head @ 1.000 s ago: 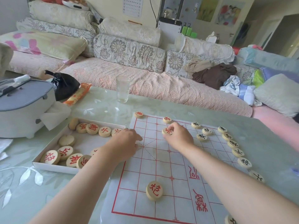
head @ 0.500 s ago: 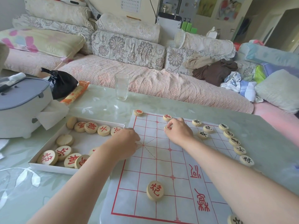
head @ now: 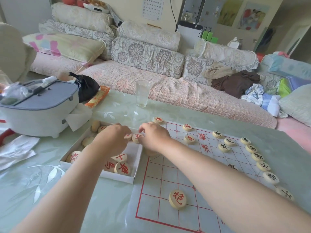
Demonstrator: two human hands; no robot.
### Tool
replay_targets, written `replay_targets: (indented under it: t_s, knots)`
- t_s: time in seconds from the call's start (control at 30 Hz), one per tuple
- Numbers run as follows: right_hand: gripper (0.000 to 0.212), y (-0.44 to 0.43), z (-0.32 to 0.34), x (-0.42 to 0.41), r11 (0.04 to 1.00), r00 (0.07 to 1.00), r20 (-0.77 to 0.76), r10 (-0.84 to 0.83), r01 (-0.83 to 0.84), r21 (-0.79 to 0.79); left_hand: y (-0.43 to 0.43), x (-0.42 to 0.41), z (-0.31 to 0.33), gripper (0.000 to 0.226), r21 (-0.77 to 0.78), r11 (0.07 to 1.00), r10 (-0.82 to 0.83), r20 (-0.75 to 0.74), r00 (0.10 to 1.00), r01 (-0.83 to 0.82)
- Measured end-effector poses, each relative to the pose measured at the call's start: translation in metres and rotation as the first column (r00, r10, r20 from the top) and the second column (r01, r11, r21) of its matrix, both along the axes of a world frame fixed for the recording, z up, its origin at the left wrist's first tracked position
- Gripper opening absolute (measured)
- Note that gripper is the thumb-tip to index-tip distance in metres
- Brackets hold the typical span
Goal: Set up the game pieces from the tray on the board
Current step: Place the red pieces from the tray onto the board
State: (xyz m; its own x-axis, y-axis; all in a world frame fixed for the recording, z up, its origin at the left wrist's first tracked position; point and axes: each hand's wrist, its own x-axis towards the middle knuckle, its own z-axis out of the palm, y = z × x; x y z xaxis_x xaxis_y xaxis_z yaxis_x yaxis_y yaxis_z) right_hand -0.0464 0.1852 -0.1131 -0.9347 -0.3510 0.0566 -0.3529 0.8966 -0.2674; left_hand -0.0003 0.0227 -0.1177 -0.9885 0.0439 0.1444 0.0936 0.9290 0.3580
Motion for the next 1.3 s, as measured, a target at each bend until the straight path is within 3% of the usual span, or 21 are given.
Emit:
replay_targets:
  t_s: [0.27,0.4,0.57,0.67,0.8,0.9,1.0,1.07,1.13,1.3]
  knots:
    - [0.039,-0.043,-0.008,0.004,0.940,0.993,0.006,-0.122,0.114,0.322,-0.030,0.009,-0.009,0.039,0.001,1.000,-0.006,0.038,0.999,0.006]
    - [0.043,-0.045,-0.006,0.007,0.939,0.989,0.061,-0.136,0.109,0.326,-0.034,0.011,-0.007,0.040,0.018,1.000,-0.005,0.048,0.999,0.004]
    - [0.038,-0.035,-0.004,0.011,0.985,0.996,0.056,-0.067,0.058,0.163,-0.031,0.011,-0.006,0.039,0.120,0.992,0.026,0.060,0.998,-0.033]
    - [0.041,-0.032,-0.002,0.018,0.998,1.000,0.011,0.028,-0.027,-0.049,-0.026,0.011,-0.003,0.040,0.226,0.972,0.053,0.062,0.997,-0.066]
    - [0.049,-0.035,0.003,0.027,0.920,0.989,-0.020,0.148,-0.145,-0.365,-0.021,0.010,0.005,0.040,0.314,0.941,0.116,0.047,0.992,-0.125]
    - [0.050,-0.038,0.003,0.026,0.897,0.983,-0.029,0.183,-0.179,-0.403,-0.024,0.012,0.008,0.038,0.434,0.886,0.157,0.043,0.987,-0.160]
    - [0.038,-0.037,0.002,0.019,0.929,0.992,0.018,0.125,-0.111,-0.354,-0.032,0.018,0.008,0.043,0.385,0.907,0.182,0.010,0.983,-0.172]
    - [0.033,-0.036,0.002,0.015,0.966,0.996,0.033,0.077,-0.067,-0.249,-0.037,0.021,0.008,0.045,0.269,0.949,0.170,0.004,0.985,-0.165]
    - [0.038,-0.039,0.000,0.011,0.992,0.997,0.038,0.068,-0.064,-0.108,-0.041,0.021,0.007,0.045,0.185,0.970,0.156,0.020,0.988,-0.157]
    - [0.058,-0.052,-0.006,0.010,0.983,0.988,0.027,0.154,-0.156,0.102,-0.043,0.022,0.005,0.038,0.145,0.983,0.107,0.044,0.993,-0.113]
